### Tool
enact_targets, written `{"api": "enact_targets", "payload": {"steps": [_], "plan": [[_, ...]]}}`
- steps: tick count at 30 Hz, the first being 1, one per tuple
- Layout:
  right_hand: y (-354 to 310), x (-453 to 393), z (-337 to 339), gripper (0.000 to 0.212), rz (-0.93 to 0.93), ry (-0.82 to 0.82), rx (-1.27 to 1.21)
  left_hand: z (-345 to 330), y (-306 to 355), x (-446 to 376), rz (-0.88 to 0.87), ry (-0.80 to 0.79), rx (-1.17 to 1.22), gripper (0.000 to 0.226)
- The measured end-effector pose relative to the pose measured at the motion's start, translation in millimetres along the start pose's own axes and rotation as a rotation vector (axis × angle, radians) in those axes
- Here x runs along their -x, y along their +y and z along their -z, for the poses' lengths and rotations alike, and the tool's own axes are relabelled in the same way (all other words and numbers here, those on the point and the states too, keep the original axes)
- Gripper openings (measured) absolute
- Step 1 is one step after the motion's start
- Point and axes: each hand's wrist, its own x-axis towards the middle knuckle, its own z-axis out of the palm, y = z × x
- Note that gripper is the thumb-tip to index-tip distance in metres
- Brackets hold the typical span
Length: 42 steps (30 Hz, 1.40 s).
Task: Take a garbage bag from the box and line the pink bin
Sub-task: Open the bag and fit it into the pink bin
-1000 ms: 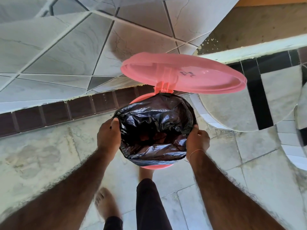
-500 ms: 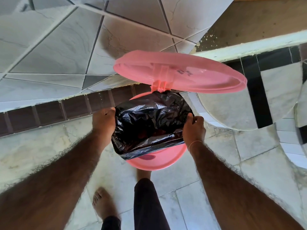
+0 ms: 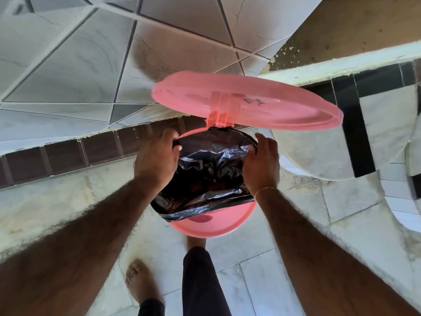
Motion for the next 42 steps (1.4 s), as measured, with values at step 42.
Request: {"api": "enact_targets", "payload": {"steps": [42], "plan": [[68.1,33.1,11.1,0.042,-0.345,-0.568,-0.135,7.9,-29.6,77.6,0.305,-0.282,0.393,0.066]]}}
